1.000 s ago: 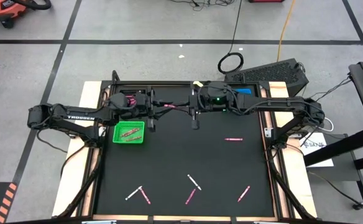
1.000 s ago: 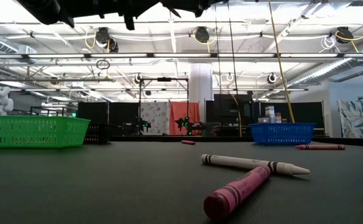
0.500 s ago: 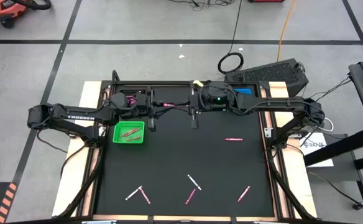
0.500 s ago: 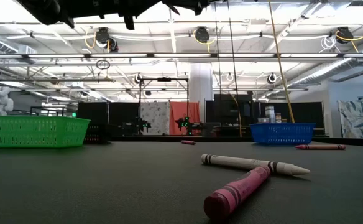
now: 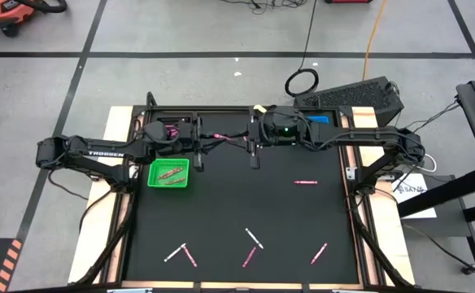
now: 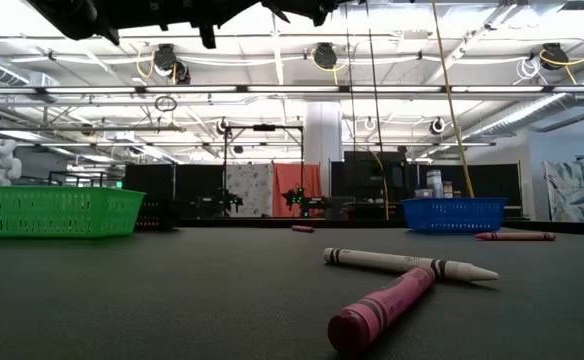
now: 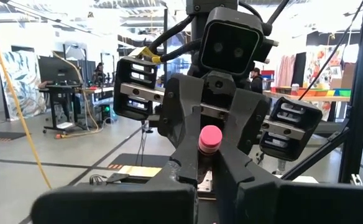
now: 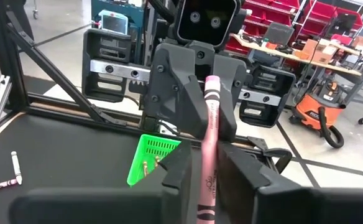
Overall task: Sort crayons
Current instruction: Put the pink crayon into the green bin
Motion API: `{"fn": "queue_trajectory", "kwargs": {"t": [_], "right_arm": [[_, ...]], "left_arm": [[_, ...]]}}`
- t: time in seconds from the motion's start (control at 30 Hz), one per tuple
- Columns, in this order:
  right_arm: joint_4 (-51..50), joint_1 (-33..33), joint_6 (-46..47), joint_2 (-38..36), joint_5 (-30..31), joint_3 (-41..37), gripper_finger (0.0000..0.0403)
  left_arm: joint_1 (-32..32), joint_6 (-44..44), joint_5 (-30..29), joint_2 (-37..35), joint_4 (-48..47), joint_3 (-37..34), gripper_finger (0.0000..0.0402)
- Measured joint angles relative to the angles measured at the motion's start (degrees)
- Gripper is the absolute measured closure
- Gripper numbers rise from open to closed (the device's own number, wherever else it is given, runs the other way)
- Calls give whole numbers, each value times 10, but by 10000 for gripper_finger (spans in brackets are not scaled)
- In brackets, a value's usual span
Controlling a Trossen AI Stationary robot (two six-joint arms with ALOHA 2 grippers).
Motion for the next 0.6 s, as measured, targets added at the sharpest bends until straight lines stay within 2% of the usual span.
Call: {"fn": "queue_trajectory", "kwargs": {"t": [0.27, 0.4, 0.6], "right_arm": [[-48, 0, 2, -15, 2, 0, 285], [-99, 0, 27, -22, 2, 0, 274], [-188, 0, 44, -21, 2, 0, 273]], "left_arm": [[1, 24, -11, 0, -66, 1, 384], [1, 24, -11, -14, -147, 1, 384], [2, 25, -11, -77, -303, 1, 384]]}}
